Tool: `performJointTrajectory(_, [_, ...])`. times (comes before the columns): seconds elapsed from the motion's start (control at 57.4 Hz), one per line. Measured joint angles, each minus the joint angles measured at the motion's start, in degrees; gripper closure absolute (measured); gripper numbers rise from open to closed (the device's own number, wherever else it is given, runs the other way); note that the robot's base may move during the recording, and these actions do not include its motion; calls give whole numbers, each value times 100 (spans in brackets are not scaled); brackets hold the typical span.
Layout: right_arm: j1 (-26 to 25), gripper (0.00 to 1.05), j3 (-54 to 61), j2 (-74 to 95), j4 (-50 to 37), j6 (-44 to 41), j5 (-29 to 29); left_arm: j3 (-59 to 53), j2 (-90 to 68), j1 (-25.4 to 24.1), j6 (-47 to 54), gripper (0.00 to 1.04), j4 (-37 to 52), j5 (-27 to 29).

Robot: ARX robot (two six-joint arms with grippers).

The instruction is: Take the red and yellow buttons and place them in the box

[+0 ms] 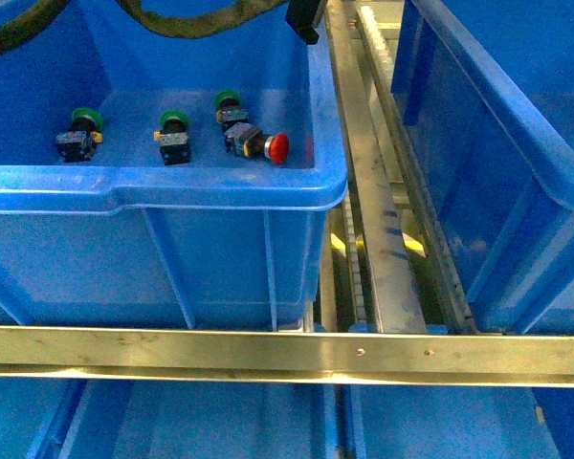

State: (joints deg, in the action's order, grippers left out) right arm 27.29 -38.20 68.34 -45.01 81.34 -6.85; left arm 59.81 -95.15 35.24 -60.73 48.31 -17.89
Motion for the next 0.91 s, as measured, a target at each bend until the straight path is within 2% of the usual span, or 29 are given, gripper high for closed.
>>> performJointTrajectory(0.644, [-472, 7, 0, 85, -37, -251, 188, -111, 190, 11, 192, 71, -345, 98])
performJointTrajectory(0.784, [-439, 33, 0, 109, -11, -315, 136, -109, 249, 22, 223, 71, -409, 142])
performJointTrajectory(0.906, [-437, 52, 0, 133, 59, -321, 94, -103, 269, 35, 234, 71, -448, 146])
